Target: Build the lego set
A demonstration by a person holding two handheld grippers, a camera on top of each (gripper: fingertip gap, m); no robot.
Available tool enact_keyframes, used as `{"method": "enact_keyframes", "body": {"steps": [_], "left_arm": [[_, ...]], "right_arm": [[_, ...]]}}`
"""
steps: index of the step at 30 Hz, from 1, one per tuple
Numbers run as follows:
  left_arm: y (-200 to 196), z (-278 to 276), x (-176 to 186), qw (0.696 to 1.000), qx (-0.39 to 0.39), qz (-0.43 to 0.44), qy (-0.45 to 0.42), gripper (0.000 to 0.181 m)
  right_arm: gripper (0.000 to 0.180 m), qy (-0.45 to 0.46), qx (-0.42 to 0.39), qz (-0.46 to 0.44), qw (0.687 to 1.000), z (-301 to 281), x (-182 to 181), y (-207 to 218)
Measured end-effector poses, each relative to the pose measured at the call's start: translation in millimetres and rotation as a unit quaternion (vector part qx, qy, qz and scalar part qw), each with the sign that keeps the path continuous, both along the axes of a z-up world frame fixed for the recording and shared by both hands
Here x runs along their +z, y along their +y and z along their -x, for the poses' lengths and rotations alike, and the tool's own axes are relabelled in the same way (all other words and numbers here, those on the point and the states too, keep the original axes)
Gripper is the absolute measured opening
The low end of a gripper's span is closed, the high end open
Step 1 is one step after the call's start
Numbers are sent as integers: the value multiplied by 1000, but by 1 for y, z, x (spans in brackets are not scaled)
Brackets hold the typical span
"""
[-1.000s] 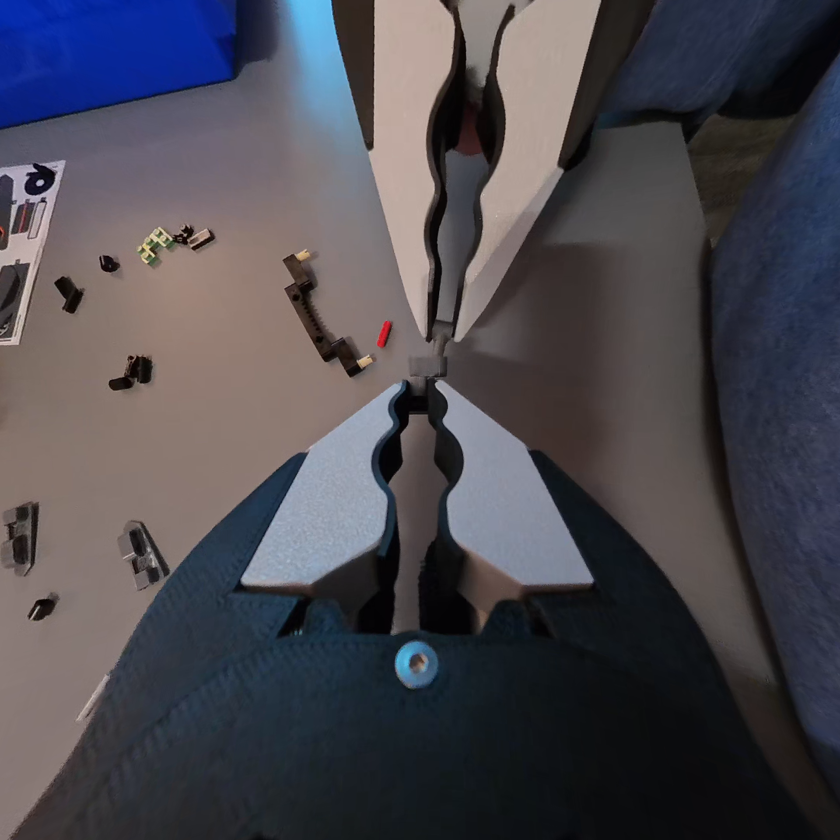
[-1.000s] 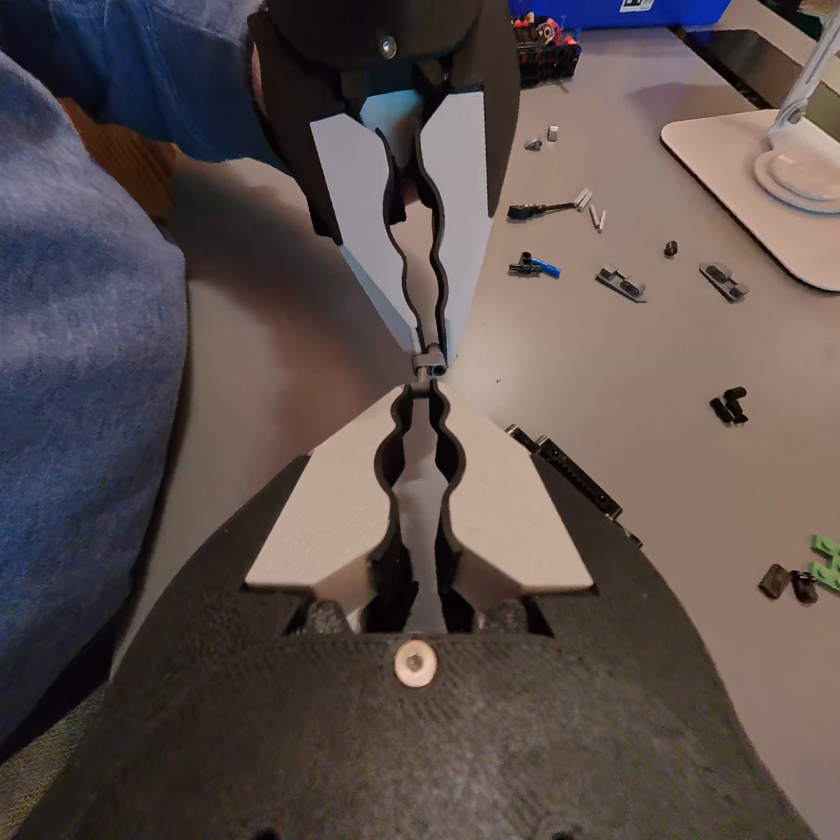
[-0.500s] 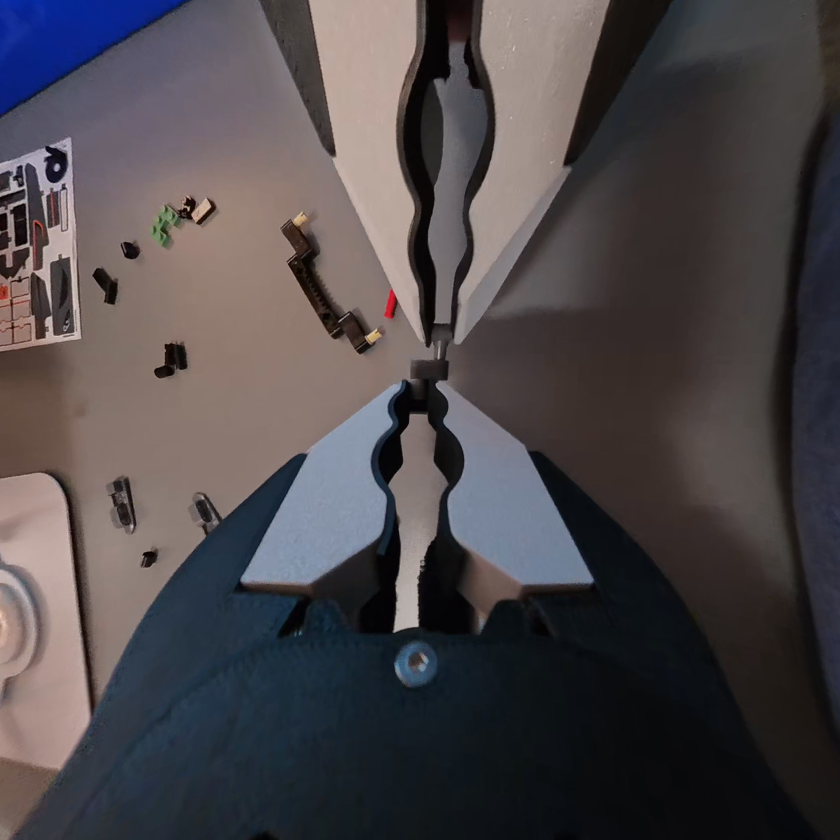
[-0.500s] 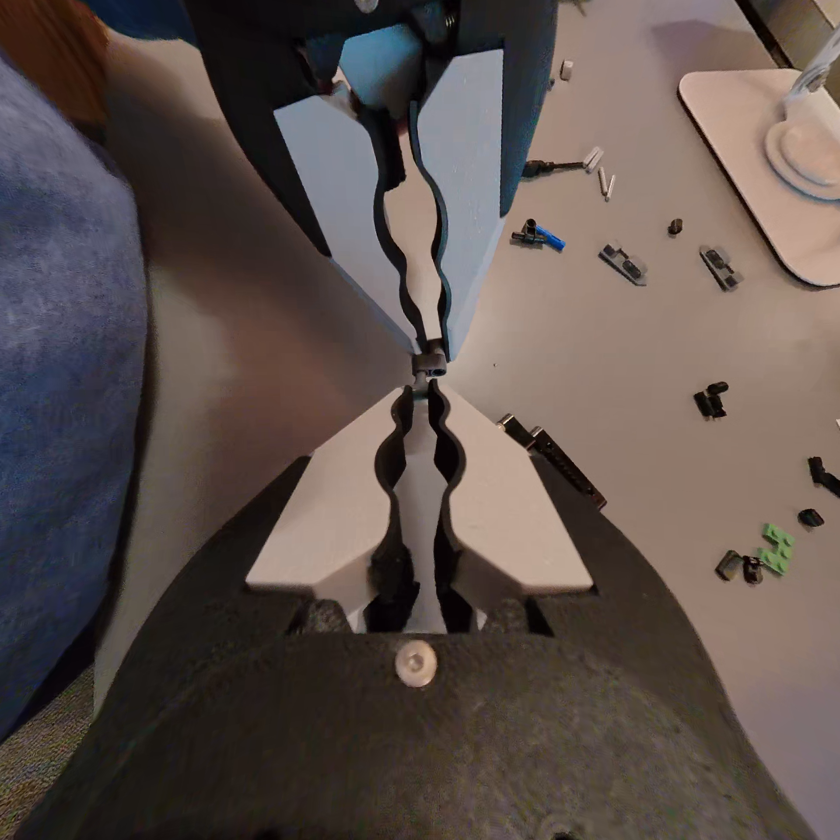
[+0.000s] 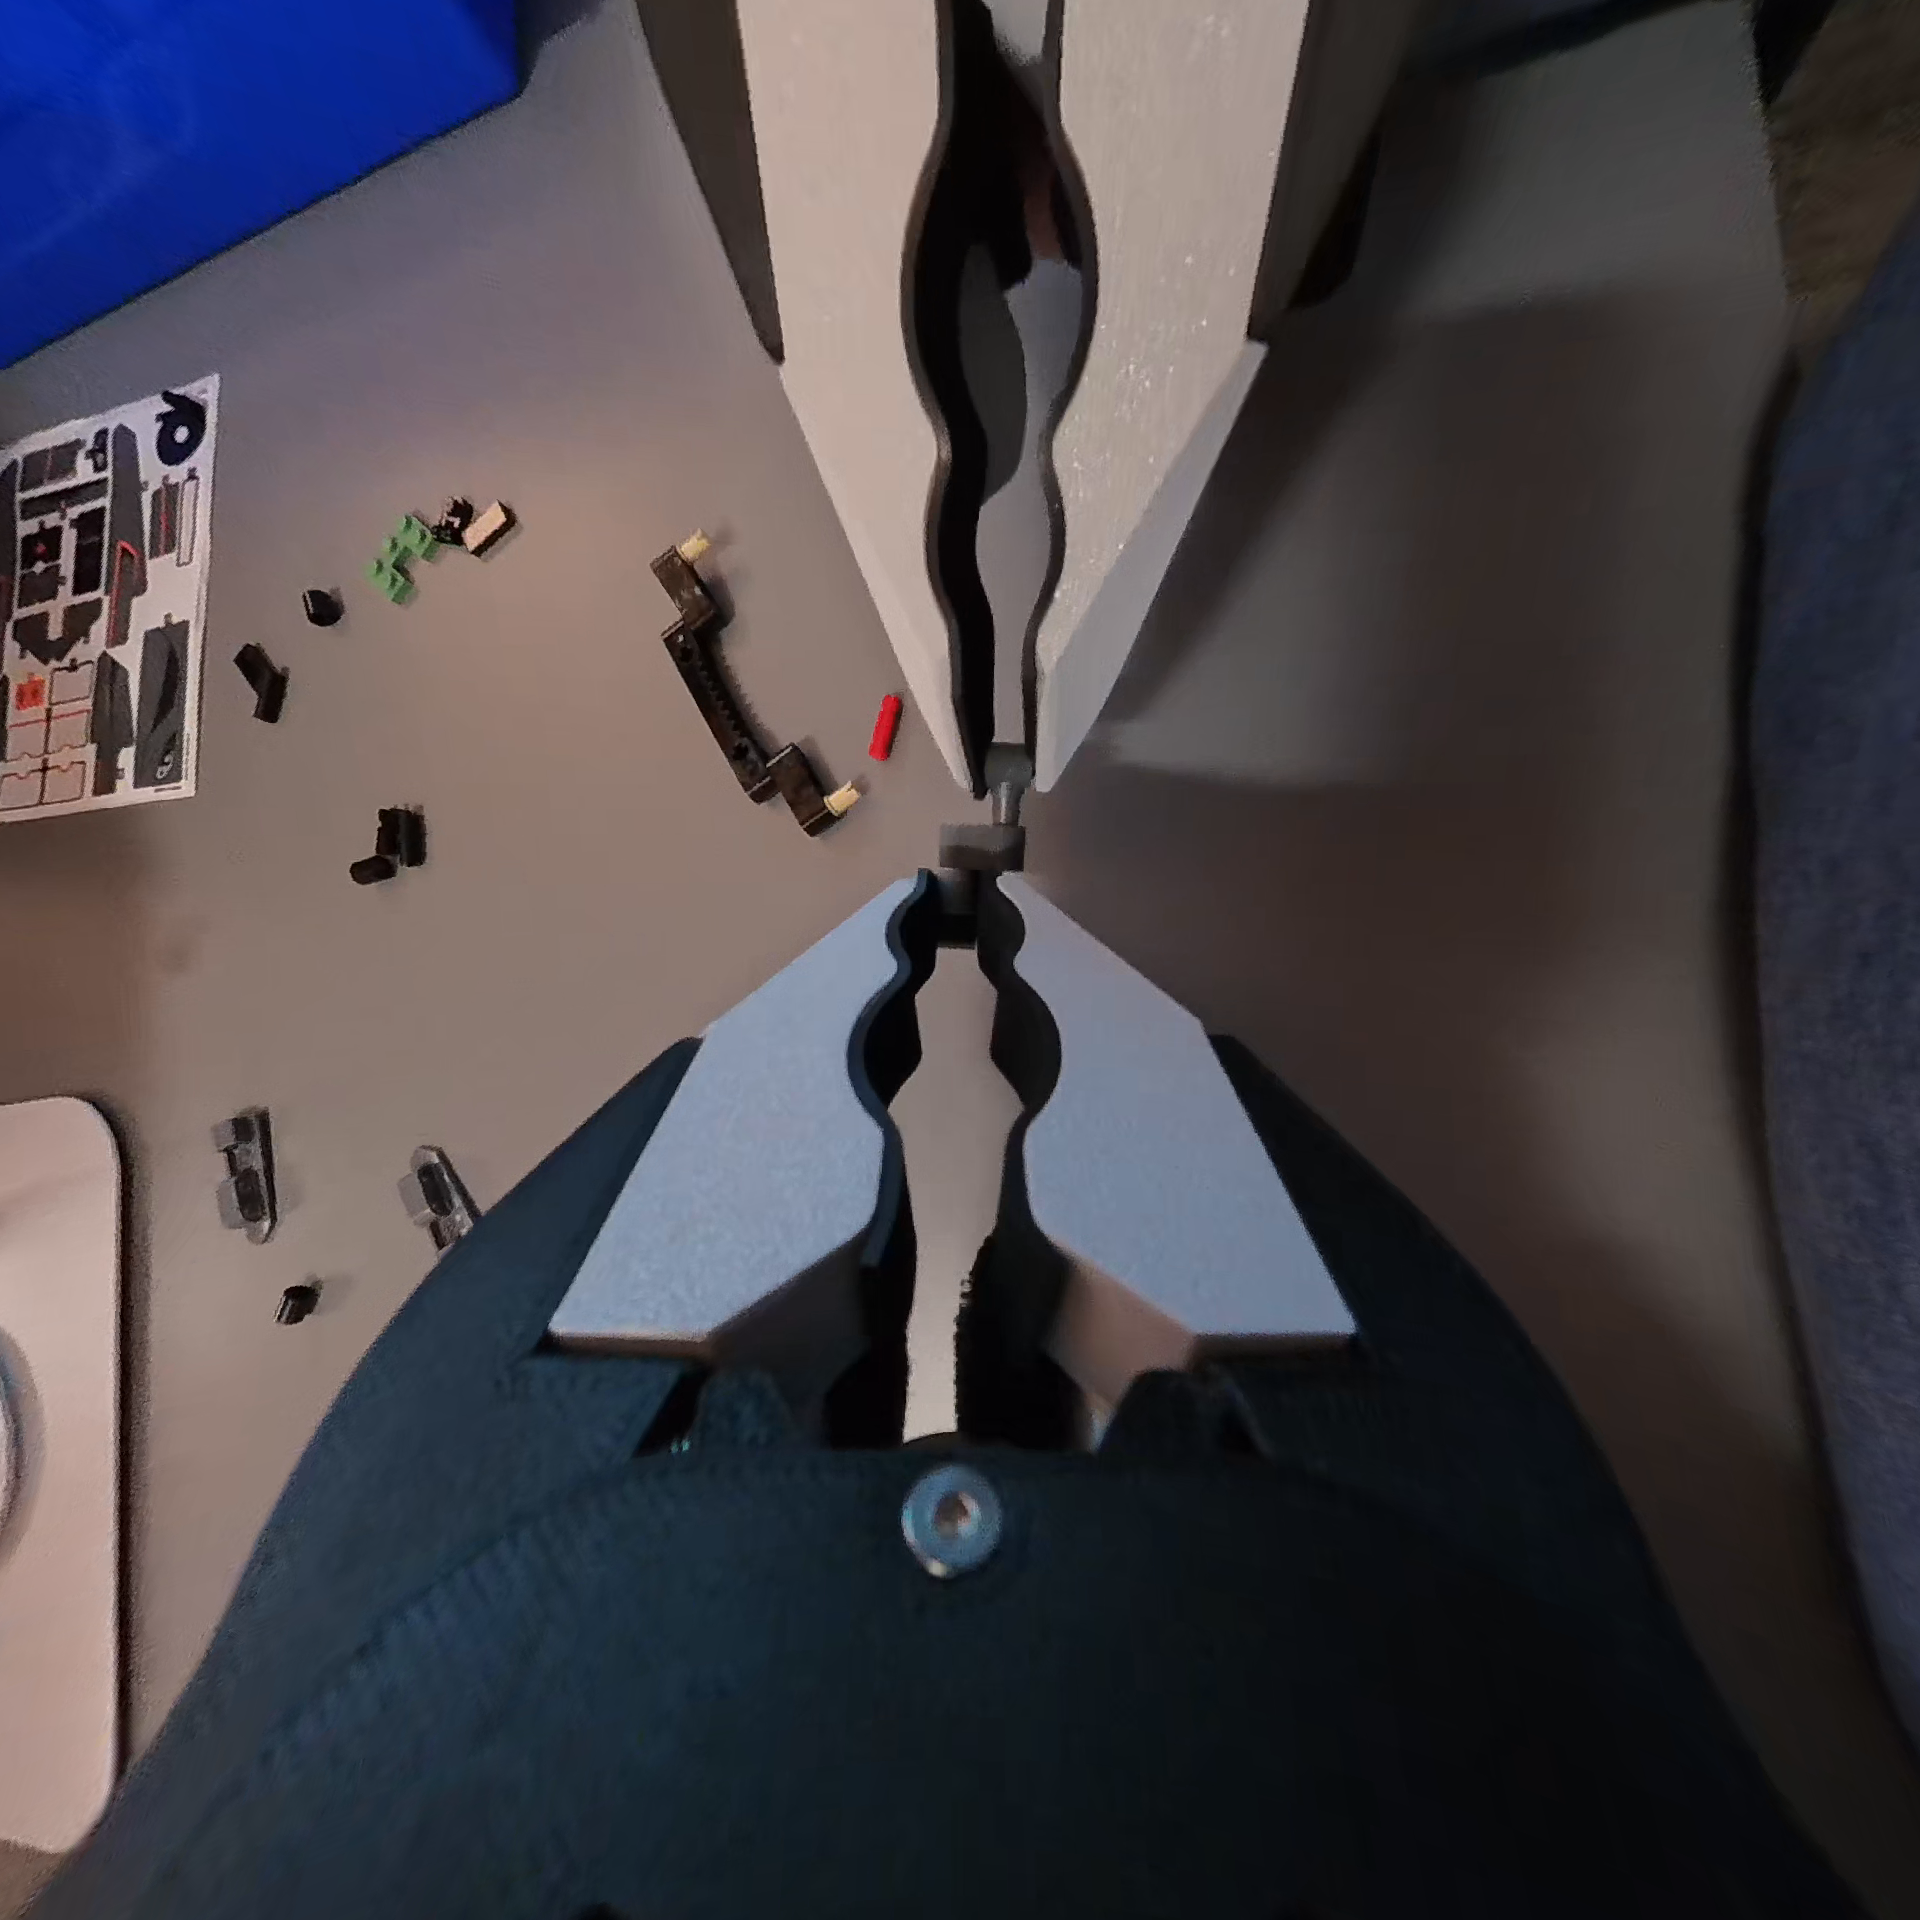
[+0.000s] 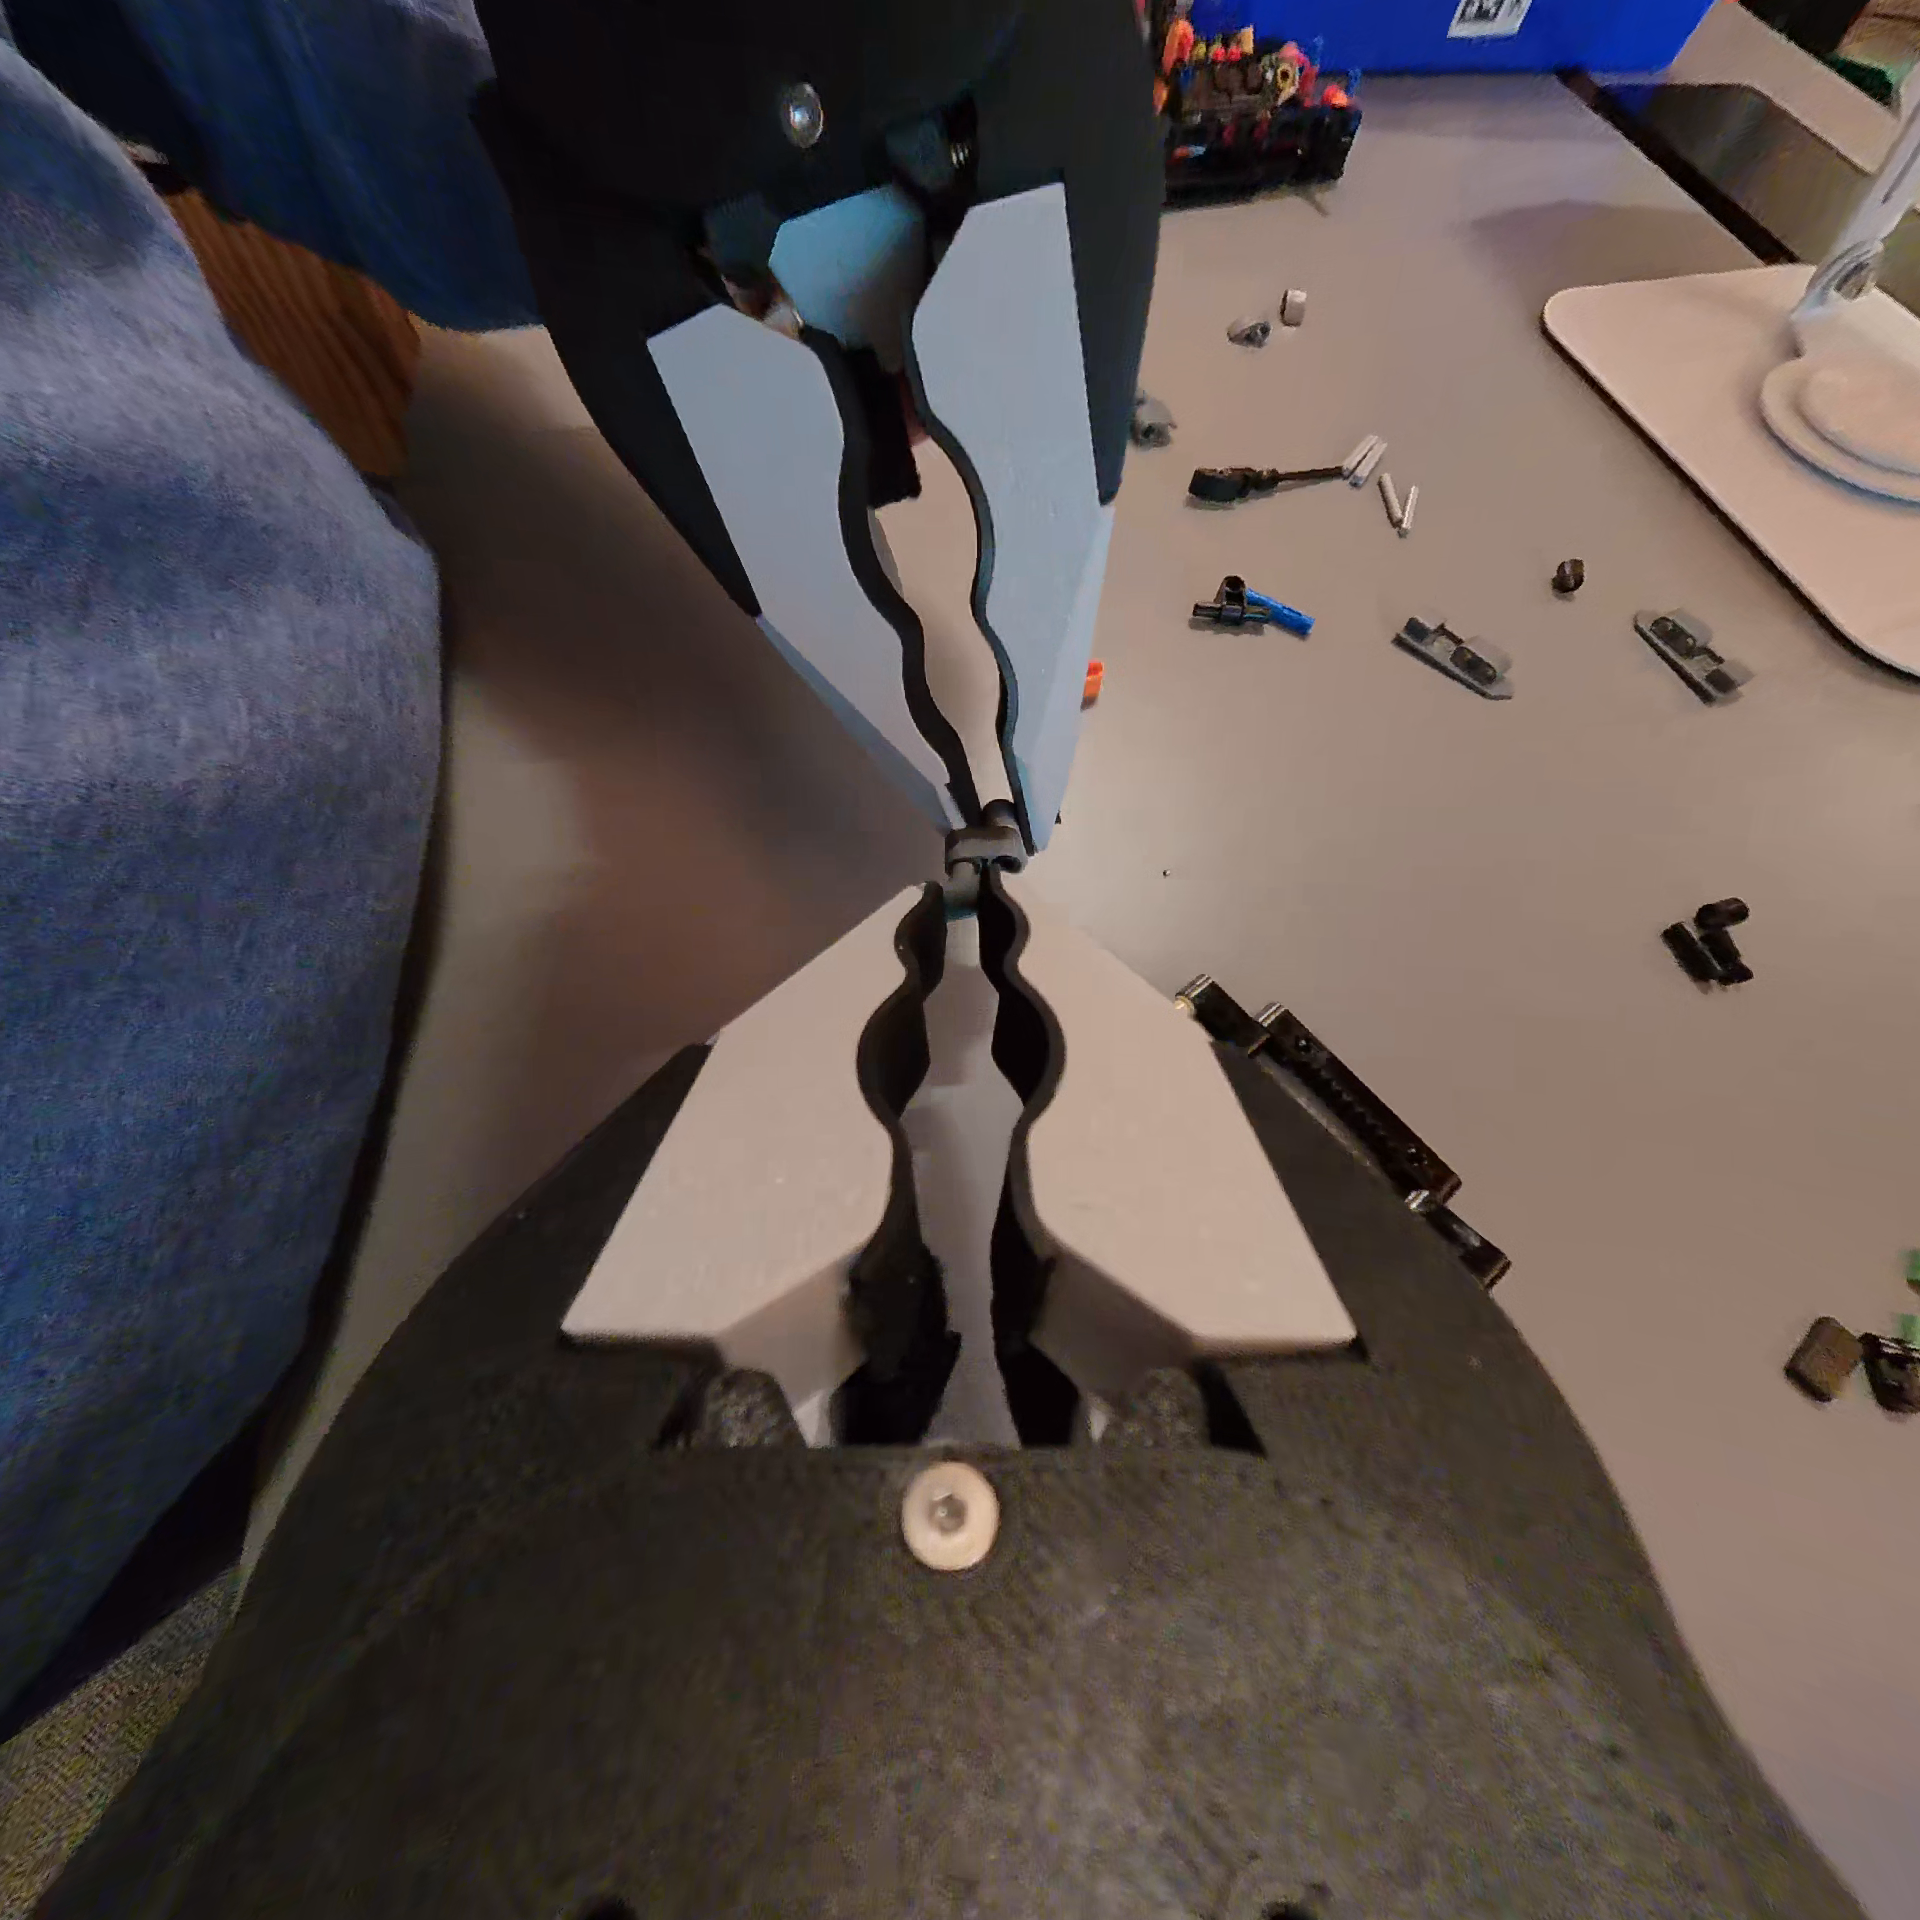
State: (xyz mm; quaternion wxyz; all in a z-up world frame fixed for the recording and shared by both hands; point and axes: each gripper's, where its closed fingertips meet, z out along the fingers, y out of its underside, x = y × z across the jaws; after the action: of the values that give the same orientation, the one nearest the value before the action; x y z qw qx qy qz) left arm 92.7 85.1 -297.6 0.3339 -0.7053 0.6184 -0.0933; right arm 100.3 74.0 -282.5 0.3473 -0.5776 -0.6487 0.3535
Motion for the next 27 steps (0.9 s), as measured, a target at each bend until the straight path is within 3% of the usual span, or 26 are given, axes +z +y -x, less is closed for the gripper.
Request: {"method": "enact_keyframes", "body": {"steps": [1,19,27], "left_arm": [[0,-1,2,1000,-1,0,-8,5],[1,-8,14,999,-19,-11,-46,5],[0,-14,30,991,-9,28,-133,4]], "right_arm": [[4,13,4,11,1000,0,3,-1],[4,69,28,57,996,-5,17,-1],[4,128,29,89,987,-9,35,0]]}}
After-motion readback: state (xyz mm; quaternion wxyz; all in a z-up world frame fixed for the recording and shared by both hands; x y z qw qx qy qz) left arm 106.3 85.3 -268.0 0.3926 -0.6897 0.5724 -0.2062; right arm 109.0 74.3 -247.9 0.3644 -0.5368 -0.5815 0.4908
